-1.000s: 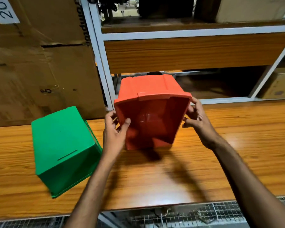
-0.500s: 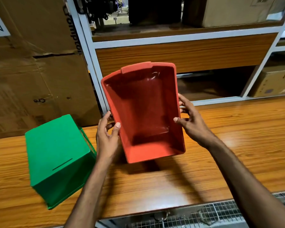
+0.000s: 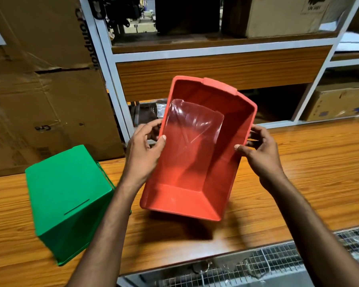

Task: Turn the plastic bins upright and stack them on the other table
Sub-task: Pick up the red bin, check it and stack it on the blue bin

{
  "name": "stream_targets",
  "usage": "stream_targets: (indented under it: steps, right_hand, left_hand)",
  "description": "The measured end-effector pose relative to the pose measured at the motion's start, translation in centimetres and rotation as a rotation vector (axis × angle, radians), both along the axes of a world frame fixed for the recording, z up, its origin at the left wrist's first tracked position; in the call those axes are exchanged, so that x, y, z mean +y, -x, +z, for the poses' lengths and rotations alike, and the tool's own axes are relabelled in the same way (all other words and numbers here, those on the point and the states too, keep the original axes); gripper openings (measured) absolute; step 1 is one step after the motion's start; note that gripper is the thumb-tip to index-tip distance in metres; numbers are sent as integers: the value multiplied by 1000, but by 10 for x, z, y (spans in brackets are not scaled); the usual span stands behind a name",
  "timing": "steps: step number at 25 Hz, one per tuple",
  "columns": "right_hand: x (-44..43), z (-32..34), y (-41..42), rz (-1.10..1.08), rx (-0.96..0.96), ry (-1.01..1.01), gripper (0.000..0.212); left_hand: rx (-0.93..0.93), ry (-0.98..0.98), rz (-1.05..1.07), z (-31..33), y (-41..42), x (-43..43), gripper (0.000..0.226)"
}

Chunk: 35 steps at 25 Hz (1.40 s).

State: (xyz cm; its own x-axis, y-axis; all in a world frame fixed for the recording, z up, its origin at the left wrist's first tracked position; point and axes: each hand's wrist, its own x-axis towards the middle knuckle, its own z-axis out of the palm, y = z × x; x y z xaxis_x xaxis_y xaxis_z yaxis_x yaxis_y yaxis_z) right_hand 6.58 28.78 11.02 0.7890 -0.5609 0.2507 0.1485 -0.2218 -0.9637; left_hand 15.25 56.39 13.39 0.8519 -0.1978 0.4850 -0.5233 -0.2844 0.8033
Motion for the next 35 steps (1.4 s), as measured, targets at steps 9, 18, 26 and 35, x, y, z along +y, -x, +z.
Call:
stream_targets:
  steps: [9,18,26,35]
  right_hand:
    - [-24,-1,75,221,157,-179,77]
    - [-135,4,216,188,248,-472,56]
    - [-268,-6,405,-250,176,-574,50]
    - [-362,17,538,-517,74,-398,85]
  left_hand:
    - [319,320,-79,-16,8,-44,26]
    - [775,121,-527,-1,83,-169,29]
    - [816,-240,-953,-34,210,-371,60]
    - [971,-335,-1212,-101,321,-593,78]
